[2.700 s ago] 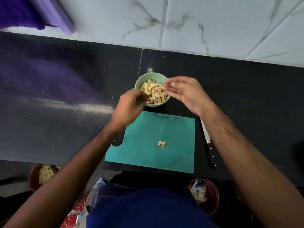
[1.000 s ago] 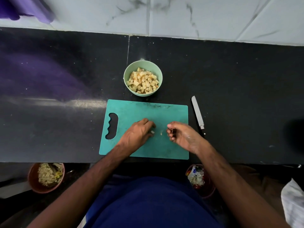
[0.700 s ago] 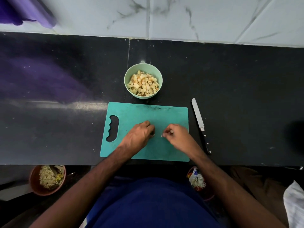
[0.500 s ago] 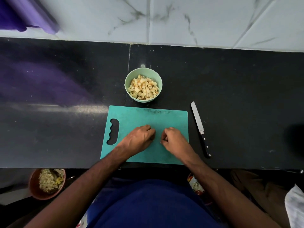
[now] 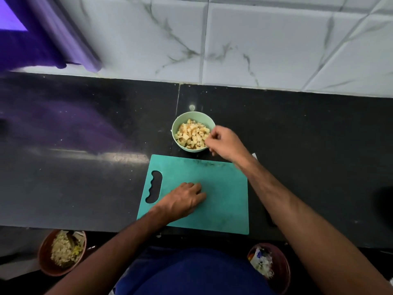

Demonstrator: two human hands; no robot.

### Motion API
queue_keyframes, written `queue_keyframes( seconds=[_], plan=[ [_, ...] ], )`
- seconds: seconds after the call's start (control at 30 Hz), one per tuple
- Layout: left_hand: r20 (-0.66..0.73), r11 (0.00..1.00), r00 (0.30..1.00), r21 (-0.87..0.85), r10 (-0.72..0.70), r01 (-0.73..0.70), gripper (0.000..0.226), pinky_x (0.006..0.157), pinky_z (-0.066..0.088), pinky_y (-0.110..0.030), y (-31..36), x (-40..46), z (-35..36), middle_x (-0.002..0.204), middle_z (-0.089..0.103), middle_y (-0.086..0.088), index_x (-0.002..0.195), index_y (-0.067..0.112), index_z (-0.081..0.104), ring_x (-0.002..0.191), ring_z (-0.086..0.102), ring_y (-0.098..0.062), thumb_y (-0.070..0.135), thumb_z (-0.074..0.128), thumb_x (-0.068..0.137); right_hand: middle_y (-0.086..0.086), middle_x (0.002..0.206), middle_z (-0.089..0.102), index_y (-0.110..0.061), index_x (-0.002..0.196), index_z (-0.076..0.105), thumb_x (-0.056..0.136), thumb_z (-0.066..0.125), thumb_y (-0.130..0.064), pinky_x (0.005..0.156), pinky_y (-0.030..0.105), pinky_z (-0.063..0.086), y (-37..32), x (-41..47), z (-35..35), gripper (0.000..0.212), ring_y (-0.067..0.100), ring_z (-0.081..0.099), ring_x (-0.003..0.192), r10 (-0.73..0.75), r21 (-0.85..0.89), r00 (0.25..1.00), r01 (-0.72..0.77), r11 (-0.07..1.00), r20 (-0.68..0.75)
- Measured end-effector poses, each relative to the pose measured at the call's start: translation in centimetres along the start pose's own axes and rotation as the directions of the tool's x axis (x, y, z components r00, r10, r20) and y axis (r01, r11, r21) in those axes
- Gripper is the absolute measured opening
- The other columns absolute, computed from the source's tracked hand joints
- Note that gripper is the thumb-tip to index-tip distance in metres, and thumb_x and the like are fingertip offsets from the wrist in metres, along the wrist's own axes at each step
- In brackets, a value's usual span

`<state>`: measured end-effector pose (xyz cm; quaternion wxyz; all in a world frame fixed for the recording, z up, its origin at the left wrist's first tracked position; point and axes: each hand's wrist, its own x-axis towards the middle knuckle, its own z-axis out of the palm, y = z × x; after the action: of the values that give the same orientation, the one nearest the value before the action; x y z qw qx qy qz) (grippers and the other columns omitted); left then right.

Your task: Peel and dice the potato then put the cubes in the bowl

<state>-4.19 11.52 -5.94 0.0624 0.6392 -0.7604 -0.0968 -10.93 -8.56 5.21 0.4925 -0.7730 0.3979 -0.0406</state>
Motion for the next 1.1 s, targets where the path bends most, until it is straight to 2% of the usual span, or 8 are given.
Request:
queue_keyframes(
  seconds=[0.17,0.27,0.33,0.47,0.7,0.87,0.97,1.1],
  plan=[
    [-0.064,0.985,0.989,0.120,0.132,-0.124,0.010,0.062,0.044,-0.038,-0.3,-0.7,0.2,0.086,0.054,-0.004,0.096,0.015,0.056,0.070,0.050,-0.023,0.012,0.047,0.093,0.000,0.109,0.072,-0.012,0.104,0.074,0.091,0.058,-0.007,0.068,0.017,0.046,-3.7,4.6,1.8,0.020,0.009,0.063,0.084,-0.183,-0.223,0.982,0.190,0.956,0.052],
    [-0.084,0.985,0.987,0.124,0.135,-0.124,0.006,0.063,0.046,-0.038,-0.7,-1.0,0.2,0.086,0.053,-0.004,0.098,0.015,0.054,0.069,0.050,-0.023,0.012,0.052,0.094,0.003,0.119,0.072,-0.011,0.112,0.075,0.092,0.051,0.001,0.090,0.027,0.053,-3.6,6.0,2.3,0.033,0.017,0.068,0.104,-0.186,-0.347,0.978,0.207,0.915,0.094],
    [-0.104,0.989,0.987,0.102,0.120,-0.109,0.014,0.062,0.045,-0.037,-0.7,-1.2,0.2,0.086,0.053,-0.004,0.101,0.016,0.051,0.070,0.050,-0.022,0.012,0.060,0.091,0.005,0.112,0.074,-0.012,0.107,0.076,0.090,0.054,0.007,0.093,0.034,0.057,-3.2,6.5,2.1,0.034,0.019,0.070,0.101,-0.232,-0.378,0.971,0.238,0.895,0.063],
    [-0.139,0.993,0.987,0.103,0.076,-0.062,0.017,0.063,0.043,-0.035,-0.8,-1.7,0.3,0.088,0.053,-0.001,0.098,0.019,0.053,0.075,0.049,-0.021,0.013,0.066,0.089,-0.004,0.084,0.074,-0.021,0.082,0.072,0.081,0.072,0.005,0.073,0.038,0.063,-2.0,6.6,1.7,0.026,0.012,0.071,0.075,-0.285,-0.422,0.958,0.250,0.871,-0.021],
    [-0.147,0.995,0.987,0.090,0.065,-0.052,0.021,0.060,0.040,-0.034,-1.6,-1.7,0.5,0.087,0.051,-0.004,0.090,0.016,0.053,0.072,0.047,-0.021,0.008,0.071,0.083,-0.008,0.088,0.073,-0.017,0.088,0.075,0.079,0.083,-0.005,0.067,0.010,0.049,-1.2,5.2,1.5,0.017,-0.001,0.065,0.079,-0.161,-0.092,0.986,0.164,0.982,0.037],
    [-0.170,0.992,0.984,-0.122,-0.050,0.029,0.020,0.057,0.047,-0.038,-2.9,-1.6,-0.4,0.085,0.050,-0.006,0.084,0.011,0.050,0.069,0.049,-0.023,0.004,0.064,0.072,0.009,0.099,0.076,-0.016,0.087,0.075,0.084,0.079,-0.001,0.083,0.032,0.060,0.3,4.4,0.5,0.016,0.020,0.073,0.092,-0.078,0.162,0.996,0.071,0.984,0.036],
    [-0.265,0.901,0.922,-0.404,-0.282,0.159,0.016,0.066,0.049,-0.032,-4.3,-1.0,-3.6,0.084,0.054,0.003,0.081,0.013,0.058,0.075,0.052,-0.011,0.002,0.066,0.073,0.010,0.102,0.076,-0.010,0.092,0.074,0.088,0.073,0.003,0.081,0.030,0.059,0.8,3.9,-0.3,0.013,0.015,0.069,0.087,-0.021,0.255,0.998,0.004,0.967,0.064],
    [-0.437,0.843,0.764,-0.475,-0.475,0.253,0.017,0.069,0.041,-0.009,-7.7,2.8,-9.9,0.082,0.059,0.008,0.081,0.013,0.065,0.073,0.052,0.001,0.002,0.078,0.077,0.009,0.095,0.077,-0.003,0.101,0.073,0.097,0.059,0.005,0.088,0.034,0.061,0.4,3.4,-1.1,0.017,0.016,0.073,0.087,-0.001,0.241,0.998,-0.014,0.971,0.059]
  ],
)
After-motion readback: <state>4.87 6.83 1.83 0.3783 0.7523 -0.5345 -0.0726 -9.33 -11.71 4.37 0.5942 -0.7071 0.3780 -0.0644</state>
